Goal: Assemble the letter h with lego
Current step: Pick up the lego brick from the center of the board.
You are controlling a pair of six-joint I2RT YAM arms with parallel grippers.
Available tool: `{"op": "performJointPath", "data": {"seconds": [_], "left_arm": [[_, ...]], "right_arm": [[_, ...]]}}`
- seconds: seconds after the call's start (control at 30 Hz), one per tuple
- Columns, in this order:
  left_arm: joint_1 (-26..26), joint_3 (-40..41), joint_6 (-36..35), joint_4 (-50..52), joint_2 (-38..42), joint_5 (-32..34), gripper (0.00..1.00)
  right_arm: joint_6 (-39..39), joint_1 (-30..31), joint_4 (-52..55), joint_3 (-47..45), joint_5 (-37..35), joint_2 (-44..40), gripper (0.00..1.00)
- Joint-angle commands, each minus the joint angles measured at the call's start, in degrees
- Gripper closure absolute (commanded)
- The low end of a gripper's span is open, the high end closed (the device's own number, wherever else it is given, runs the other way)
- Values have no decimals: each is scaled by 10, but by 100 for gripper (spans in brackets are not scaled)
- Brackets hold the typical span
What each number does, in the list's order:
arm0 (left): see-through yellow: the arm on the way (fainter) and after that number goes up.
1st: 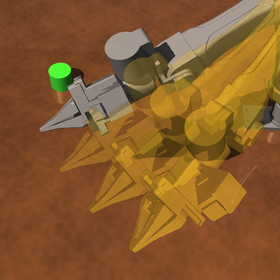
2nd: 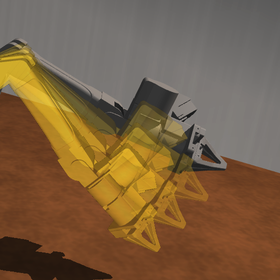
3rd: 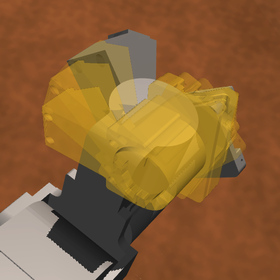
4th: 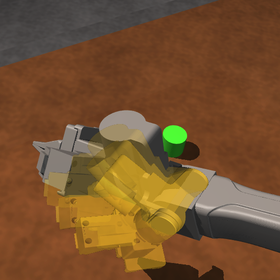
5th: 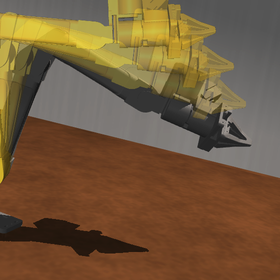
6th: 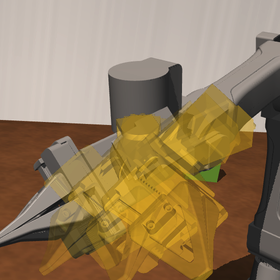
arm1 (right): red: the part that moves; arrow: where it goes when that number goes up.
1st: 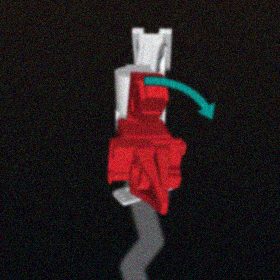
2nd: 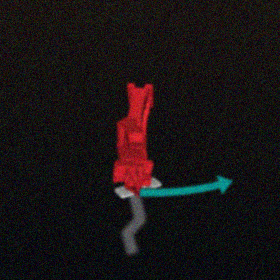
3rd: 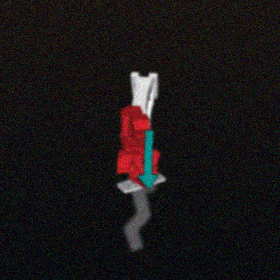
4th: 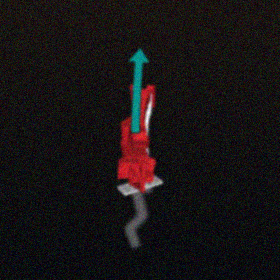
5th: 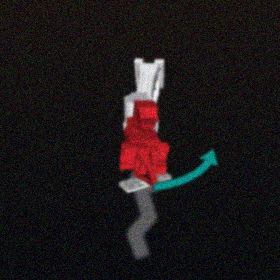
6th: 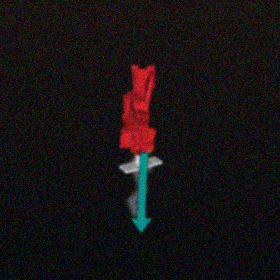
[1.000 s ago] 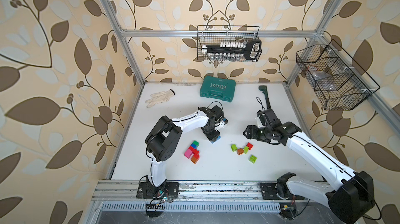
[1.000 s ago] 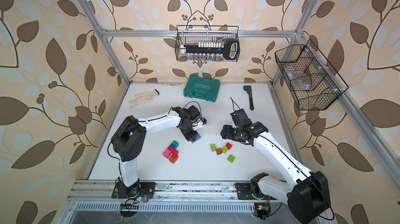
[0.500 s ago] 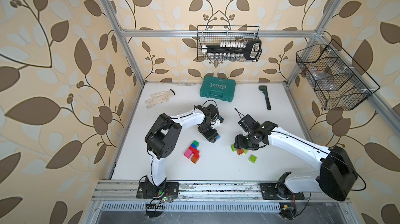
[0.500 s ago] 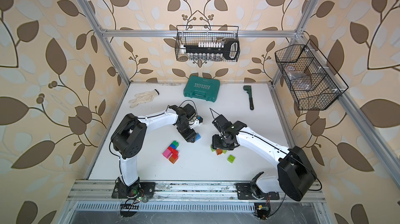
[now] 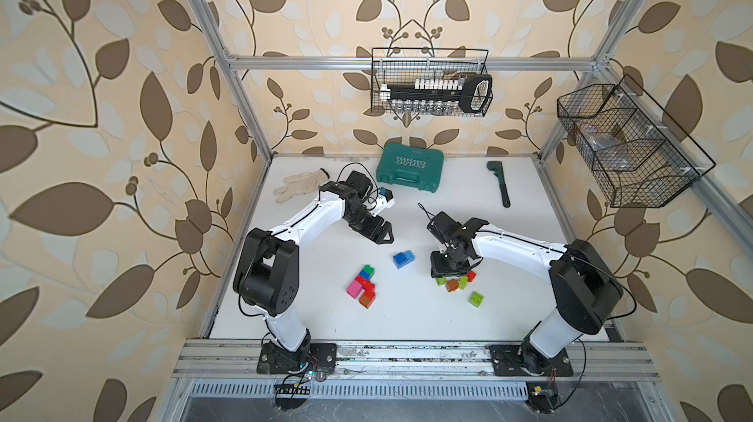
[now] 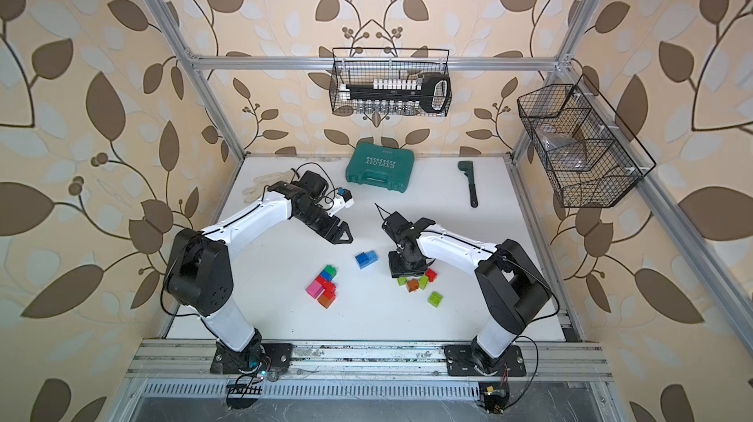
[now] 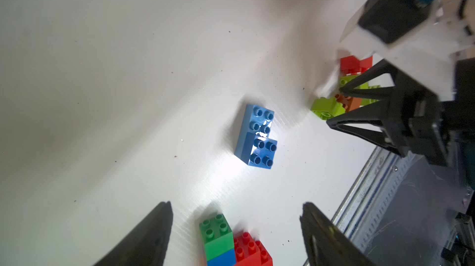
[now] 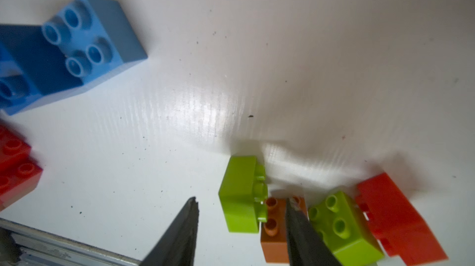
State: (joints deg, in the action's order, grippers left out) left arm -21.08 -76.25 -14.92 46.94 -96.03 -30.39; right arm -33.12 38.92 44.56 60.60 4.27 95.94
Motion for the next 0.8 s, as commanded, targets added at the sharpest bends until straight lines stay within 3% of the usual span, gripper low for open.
{"op": "performJointPath", "data": {"seconds": [0.0, 0.1, 0.23, 0.4, 0.57, 0.67, 0.77], "left_arm": [[11, 7, 7, 16, 37, -47, 19], [18, 9, 8, 17, 44, -49, 19], [30, 11, 10, 23, 50, -67, 19], [34, 3, 37, 30, 61, -90, 20], [34, -27, 59, 58, 75, -156, 20], [34, -48, 74, 88, 68, -199, 21], [33, -40, 85, 88, 73, -245, 20]], "right_arm": [[6, 5, 5, 18, -2, 20, 62], [0, 9, 0, 16, -3, 28, 66], [-1, 13, -7, 21, 4, 35, 82], [34, 24, -78, 0, 15, -31, 92], [133, 65, -262, -84, 23, -181, 91], [234, 76, -354, -137, 33, -248, 83], [341, 98, -433, -180, 21, -295, 82]]}}
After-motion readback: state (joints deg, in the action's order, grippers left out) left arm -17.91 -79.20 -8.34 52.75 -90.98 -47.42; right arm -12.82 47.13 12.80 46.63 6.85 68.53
